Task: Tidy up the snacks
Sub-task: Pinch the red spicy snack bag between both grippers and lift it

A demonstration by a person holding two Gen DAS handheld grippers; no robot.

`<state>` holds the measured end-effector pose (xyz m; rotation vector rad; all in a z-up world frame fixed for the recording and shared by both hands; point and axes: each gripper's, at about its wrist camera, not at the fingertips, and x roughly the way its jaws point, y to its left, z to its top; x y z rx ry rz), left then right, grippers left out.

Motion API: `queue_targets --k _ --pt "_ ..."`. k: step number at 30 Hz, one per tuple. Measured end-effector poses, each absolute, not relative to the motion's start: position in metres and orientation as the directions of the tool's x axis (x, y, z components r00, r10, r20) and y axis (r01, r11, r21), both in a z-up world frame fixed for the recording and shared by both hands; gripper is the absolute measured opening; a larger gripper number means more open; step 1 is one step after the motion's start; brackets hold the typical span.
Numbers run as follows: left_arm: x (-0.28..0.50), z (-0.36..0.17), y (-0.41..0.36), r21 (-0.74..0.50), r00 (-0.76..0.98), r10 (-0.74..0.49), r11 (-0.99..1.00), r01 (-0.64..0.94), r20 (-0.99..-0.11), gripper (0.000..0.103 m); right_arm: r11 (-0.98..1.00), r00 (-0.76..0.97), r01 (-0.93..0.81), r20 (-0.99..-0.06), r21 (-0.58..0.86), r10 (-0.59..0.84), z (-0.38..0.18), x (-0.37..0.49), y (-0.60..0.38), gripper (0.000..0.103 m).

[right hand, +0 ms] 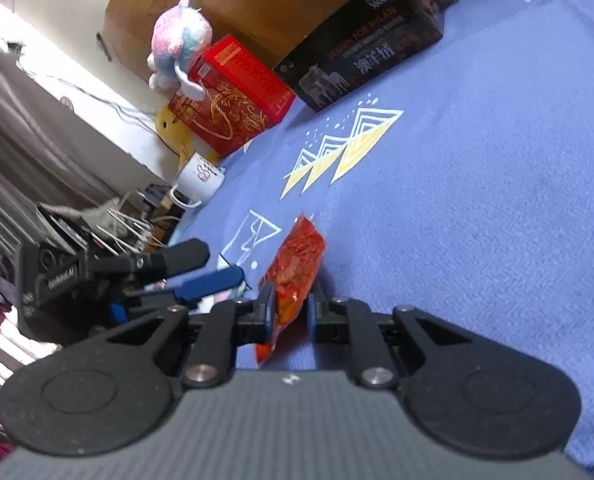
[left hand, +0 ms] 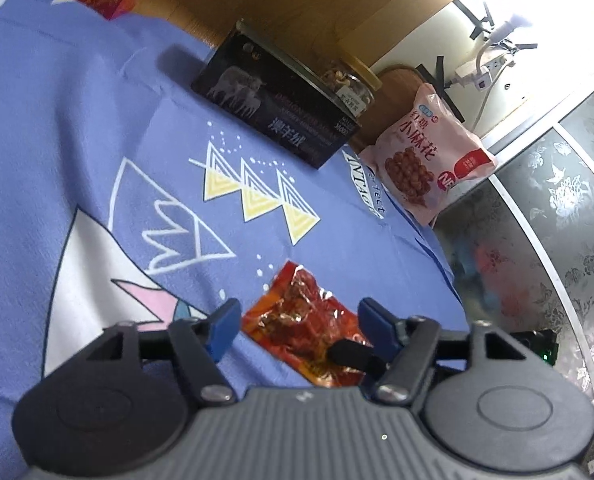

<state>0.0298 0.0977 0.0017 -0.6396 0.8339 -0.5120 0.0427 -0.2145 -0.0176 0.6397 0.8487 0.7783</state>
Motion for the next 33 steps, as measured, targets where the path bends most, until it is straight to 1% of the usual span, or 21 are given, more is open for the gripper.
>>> queue_targets --k 2,4,7,9,13,17,20,29,31,33 --pt "0.033 -0.001 0.096 -0.694 0.566 -0.643 0.701 0.163 -0.517 0.079 0.586 0.436 -0.364 -0.424 0.724 0.794 -0.014 0.043 -0.213 0.018" --pt "0.036 -0.002 0.092 -0.685 0.563 -0.639 0.709 0.168 -0.524 0.079 0.651 0.476 -0.412 -0.458 0.638 0.751 -0.006 0.042 -0.206 0.019" --pt "0.041 0.001 0.088 -0.667 0.565 -0.629 0.725 0.175 -0.535 0.079 0.731 0.542 -0.435 -0.495 0.526 0.679 0.002 0.044 -0.2 0.025" --pt "0.046 0.004 0.086 -0.649 0.567 -0.619 0.738 0.183 -0.544 0.079 0.742 0.551 -0.438 -0.501 0.507 0.667 0.003 0.047 -0.201 0.026" --pt "0.06 0.009 0.078 -0.618 0.564 -0.608 0.759 0.205 -0.559 0.079 0.73 0.543 -0.428 -0.494 0.533 0.679 -0.001 0.051 -0.21 0.026" --pt "0.071 0.002 0.066 -0.631 0.524 -0.64 0.741 0.23 -0.561 0.079 0.721 0.544 -0.412 -0.484 0.557 0.685 -0.003 0.05 -0.22 0.026" --pt "0.069 0.003 0.058 -0.612 0.53 -0.637 0.749 0.255 -0.559 0.079 0.707 0.542 -0.401 -0.471 0.583 0.696 -0.004 0.051 -0.223 0.026" --pt "0.06 -0.003 0.06 -0.668 0.499 -0.69 0.696 0.262 -0.524 0.079 0.657 0.513 -0.385 -0.442 0.648 0.736 -0.009 0.054 -0.234 0.026" --pt "0.058 -0.004 0.06 -0.676 0.493 -0.698 0.688 0.263 -0.519 0.074 0.646 0.508 -0.378 -0.435 0.663 0.744 -0.01 0.053 -0.237 0.026" --pt "0.056 -0.006 0.061 -0.682 0.49 -0.7 0.686 0.255 -0.52 0.061 0.636 0.505 -0.369 -0.428 0.677 0.749 -0.011 0.052 -0.24 0.026"
